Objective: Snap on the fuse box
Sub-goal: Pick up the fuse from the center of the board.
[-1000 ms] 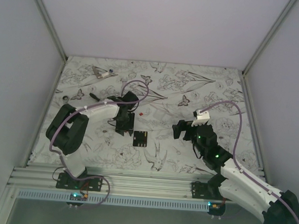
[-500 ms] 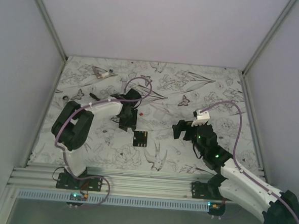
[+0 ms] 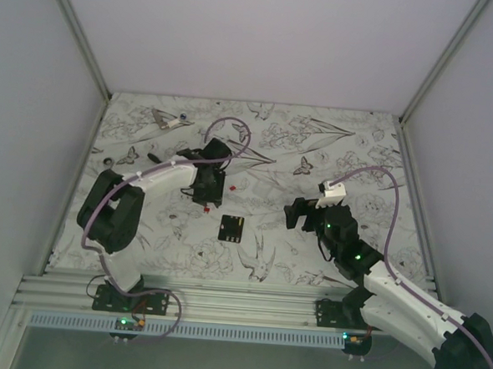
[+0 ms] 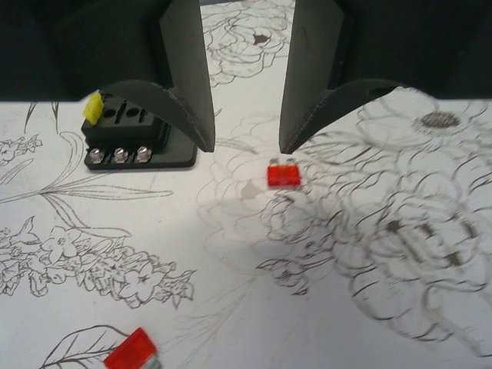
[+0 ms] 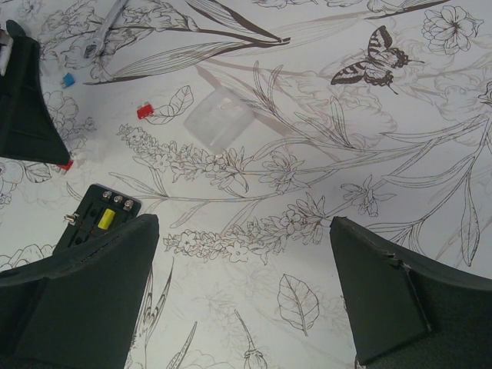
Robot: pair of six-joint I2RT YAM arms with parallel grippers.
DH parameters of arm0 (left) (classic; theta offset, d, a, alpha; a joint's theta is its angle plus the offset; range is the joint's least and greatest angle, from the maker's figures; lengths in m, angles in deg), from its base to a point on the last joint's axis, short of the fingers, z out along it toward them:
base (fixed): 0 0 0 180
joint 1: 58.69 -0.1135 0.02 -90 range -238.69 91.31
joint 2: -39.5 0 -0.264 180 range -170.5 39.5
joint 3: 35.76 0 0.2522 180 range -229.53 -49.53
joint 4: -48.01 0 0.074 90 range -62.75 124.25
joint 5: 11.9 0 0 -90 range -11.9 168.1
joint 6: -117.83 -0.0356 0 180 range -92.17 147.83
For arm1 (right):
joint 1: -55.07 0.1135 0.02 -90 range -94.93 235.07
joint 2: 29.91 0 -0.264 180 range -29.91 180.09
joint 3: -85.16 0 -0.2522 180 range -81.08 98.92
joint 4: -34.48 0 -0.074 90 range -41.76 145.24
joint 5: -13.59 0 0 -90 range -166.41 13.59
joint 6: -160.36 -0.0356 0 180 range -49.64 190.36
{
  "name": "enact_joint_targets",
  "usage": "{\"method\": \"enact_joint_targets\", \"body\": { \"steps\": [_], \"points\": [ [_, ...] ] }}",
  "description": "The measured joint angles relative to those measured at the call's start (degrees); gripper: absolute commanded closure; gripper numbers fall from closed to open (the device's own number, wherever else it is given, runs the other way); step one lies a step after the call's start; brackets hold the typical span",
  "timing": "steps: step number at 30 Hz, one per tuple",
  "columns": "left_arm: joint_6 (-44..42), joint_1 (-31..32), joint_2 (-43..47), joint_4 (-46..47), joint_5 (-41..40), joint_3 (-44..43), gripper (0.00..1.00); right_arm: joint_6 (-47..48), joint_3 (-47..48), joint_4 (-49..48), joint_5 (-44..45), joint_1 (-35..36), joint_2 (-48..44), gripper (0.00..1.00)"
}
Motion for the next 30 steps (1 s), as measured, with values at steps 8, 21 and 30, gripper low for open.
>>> {"method": "enact_joint_targets", "body": {
  "steps": [8,21,30],
  "points": [
    [0.0,0.0,2.2,-3.5,-4.7,0.1,0.57,0.0,0.0,0.0,0.0,0.0,0.1,0.00],
    [-1.5,-1.3,-4.0,-3.5,-4.8,-0.9,0.58,0.0,0.0,0.0,0.0,0.0,0.1,0.00],
    [-1.7,-1.6,-4.0,-1.6,-2.0,-0.9,0.58,0.0,0.0,0.0,0.0,0.0,0.1,0.00]
  ]
}}
